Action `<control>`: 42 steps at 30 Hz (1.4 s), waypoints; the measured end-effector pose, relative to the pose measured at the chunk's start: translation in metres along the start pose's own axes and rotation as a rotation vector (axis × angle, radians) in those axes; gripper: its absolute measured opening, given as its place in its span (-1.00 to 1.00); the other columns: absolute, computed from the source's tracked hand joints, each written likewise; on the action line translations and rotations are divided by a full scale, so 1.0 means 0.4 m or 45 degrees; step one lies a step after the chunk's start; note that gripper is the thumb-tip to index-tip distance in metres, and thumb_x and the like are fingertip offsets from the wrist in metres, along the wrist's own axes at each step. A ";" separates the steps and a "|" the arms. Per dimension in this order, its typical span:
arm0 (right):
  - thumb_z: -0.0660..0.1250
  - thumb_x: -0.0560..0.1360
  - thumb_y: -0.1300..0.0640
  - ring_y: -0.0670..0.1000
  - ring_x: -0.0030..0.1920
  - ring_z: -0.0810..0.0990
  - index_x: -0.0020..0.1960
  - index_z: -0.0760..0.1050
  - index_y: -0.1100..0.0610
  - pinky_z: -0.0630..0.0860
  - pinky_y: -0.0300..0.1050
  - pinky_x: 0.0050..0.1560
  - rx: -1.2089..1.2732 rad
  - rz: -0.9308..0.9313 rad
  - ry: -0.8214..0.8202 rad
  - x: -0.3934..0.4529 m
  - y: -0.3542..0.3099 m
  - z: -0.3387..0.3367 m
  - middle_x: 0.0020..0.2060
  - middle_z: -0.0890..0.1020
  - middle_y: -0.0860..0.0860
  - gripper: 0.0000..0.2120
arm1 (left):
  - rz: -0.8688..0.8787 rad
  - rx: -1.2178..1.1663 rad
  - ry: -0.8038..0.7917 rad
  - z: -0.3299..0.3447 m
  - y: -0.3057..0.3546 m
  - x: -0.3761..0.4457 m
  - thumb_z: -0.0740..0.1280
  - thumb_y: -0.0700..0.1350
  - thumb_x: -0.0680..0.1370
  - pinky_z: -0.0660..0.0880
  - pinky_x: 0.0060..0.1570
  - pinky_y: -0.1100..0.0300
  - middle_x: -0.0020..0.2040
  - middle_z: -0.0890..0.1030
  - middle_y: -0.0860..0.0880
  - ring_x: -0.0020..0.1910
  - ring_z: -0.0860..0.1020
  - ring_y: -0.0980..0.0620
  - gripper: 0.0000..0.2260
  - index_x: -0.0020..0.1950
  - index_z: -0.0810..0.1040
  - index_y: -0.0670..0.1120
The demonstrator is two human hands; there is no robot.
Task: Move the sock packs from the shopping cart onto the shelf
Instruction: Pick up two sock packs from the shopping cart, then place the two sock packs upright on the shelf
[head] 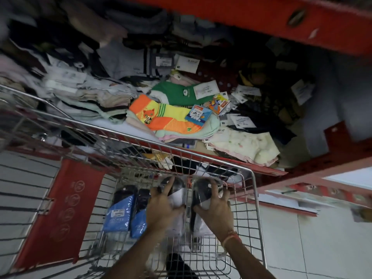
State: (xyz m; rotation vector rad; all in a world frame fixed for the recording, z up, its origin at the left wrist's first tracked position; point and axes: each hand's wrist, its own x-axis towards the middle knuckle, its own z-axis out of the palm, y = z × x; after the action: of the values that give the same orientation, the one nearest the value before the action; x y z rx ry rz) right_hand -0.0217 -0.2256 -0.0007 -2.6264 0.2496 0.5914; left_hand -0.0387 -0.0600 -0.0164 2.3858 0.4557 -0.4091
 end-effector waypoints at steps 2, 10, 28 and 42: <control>0.46 0.33 -0.20 0.34 0.35 0.38 0.53 -0.10 -0.12 0.56 0.18 0.18 0.028 -0.059 0.097 -0.037 -0.027 -0.045 0.46 0.13 0.27 -0.01 | 0.039 0.000 0.044 -0.059 0.024 -0.015 0.47 0.27 0.25 0.56 -0.38 0.16 0.35 0.40 -0.34 -0.20 0.64 -0.11 -0.06 0.43 -0.10 0.40; 0.45 0.33 -0.18 0.29 0.20 0.52 0.52 -0.08 -0.18 0.60 0.08 -0.04 0.104 -0.288 0.507 -0.121 -0.165 -0.265 0.42 0.21 0.20 -0.04 | 0.429 -0.114 0.323 -0.329 0.179 -0.039 0.52 0.16 0.22 0.58 0.06 -0.01 0.38 0.33 -0.08 0.17 0.52 -0.13 -0.10 0.44 0.12 0.32; 0.53 0.30 -0.14 -0.07 -0.15 0.40 0.49 0.13 -0.24 0.43 -0.19 -0.33 0.382 -0.739 1.439 -0.200 -0.437 -0.872 0.43 0.25 0.11 -0.12 | 1.002 -0.256 1.070 -0.836 0.709 -0.102 0.45 0.22 0.23 0.54 -0.17 0.09 0.22 0.38 -0.07 -0.07 0.53 -0.07 -0.19 0.43 0.19 0.30; 0.39 0.51 0.03 0.30 0.40 0.31 0.54 -0.12 -0.17 0.58 0.23 0.09 0.403 -0.718 1.545 0.016 -0.514 -0.950 0.51 0.03 0.20 -0.16 | 0.902 -0.281 1.200 -0.775 0.890 0.064 0.50 0.07 0.32 0.54 -0.20 0.01 0.27 0.34 -0.18 0.13 0.47 -0.17 -0.20 0.47 0.19 0.11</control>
State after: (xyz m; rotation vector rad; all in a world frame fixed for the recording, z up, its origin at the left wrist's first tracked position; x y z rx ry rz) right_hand 0.1773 -0.2142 0.3827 -2.2278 -0.0638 -1.1500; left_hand 0.1875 -0.1046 0.3963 2.2004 0.0085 1.0511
